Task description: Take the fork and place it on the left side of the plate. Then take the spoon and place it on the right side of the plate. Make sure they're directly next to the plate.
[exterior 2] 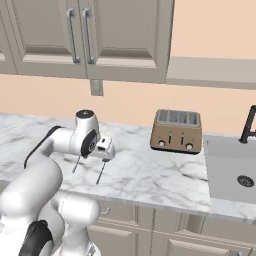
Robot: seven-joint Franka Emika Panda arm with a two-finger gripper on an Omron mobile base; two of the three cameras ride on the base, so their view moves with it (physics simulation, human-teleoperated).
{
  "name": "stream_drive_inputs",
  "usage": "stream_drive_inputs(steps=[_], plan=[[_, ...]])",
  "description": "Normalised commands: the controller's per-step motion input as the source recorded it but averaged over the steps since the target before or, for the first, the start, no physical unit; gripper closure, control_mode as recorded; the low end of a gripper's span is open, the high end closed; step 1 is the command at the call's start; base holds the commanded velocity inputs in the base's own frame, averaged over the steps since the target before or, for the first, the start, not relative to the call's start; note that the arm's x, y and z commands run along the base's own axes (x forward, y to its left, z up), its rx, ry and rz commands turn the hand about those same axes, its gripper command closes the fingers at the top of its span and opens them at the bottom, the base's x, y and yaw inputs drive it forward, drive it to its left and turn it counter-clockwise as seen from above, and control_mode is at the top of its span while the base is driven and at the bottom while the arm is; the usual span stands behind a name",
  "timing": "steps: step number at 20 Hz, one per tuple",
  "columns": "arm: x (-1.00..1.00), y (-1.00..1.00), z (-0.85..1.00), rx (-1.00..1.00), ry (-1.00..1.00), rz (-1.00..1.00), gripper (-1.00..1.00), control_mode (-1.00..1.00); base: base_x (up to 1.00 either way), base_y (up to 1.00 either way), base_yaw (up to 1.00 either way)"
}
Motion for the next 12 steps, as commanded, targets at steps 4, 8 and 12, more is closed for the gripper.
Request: stream_drive_inputs(steps=[4, 8, 12], plan=[[0.29, -0.01, -0.40, 0.00, 0.07, 0.00, -1.00, -1.00, 0.00, 0.00, 0.00], [0.05, 0.00, -0.25, 0.00, 0.00, 0.01, -1.00, -1.00, 0.00, 0.00, 0.00], [0.00, 0.00, -0.32, -0.03, 0.01, 0.00, -1.00, -1.00, 0.00, 0.00, 0.00]])
